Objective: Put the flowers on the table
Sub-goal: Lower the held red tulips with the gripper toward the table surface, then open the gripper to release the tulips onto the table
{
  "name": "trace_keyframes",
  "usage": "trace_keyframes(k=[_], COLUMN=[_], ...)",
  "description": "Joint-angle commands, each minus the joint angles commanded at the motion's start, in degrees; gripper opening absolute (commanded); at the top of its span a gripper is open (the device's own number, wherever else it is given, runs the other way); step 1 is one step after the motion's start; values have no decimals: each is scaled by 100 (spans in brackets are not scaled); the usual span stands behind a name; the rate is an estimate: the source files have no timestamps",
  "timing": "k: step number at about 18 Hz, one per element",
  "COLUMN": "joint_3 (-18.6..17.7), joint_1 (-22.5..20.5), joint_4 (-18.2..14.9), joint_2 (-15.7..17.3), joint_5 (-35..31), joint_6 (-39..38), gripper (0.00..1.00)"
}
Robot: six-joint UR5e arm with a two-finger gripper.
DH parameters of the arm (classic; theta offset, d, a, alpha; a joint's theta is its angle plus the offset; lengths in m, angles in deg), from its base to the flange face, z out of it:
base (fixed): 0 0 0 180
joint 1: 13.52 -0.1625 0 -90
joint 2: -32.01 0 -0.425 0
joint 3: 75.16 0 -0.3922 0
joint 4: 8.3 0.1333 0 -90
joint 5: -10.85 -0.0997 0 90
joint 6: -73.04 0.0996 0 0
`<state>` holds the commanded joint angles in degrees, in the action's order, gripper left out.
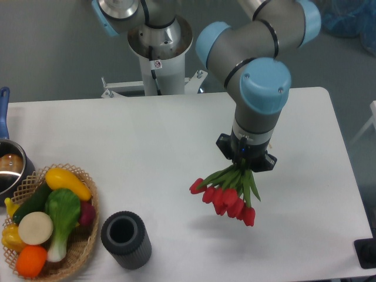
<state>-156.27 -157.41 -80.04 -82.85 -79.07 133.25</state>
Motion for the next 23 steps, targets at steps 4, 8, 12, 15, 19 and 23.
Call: trace_keyframes(k=[4, 8, 12, 15, 19, 23], joint_3=[-212, -300, -572, -704, -713, -512], joint_1=[80, 80, 9, 9, -271, -359], joint_4=[205, 223, 766, 1048, 1146, 1259], joint_2=[-229, -247, -133, 77, 113, 96], joint_5=[-123, -79, 61, 35, 18, -263], joint_6=[88, 88, 114, 220, 219, 264], gripper=[0, 12, 80, 100, 100, 100])
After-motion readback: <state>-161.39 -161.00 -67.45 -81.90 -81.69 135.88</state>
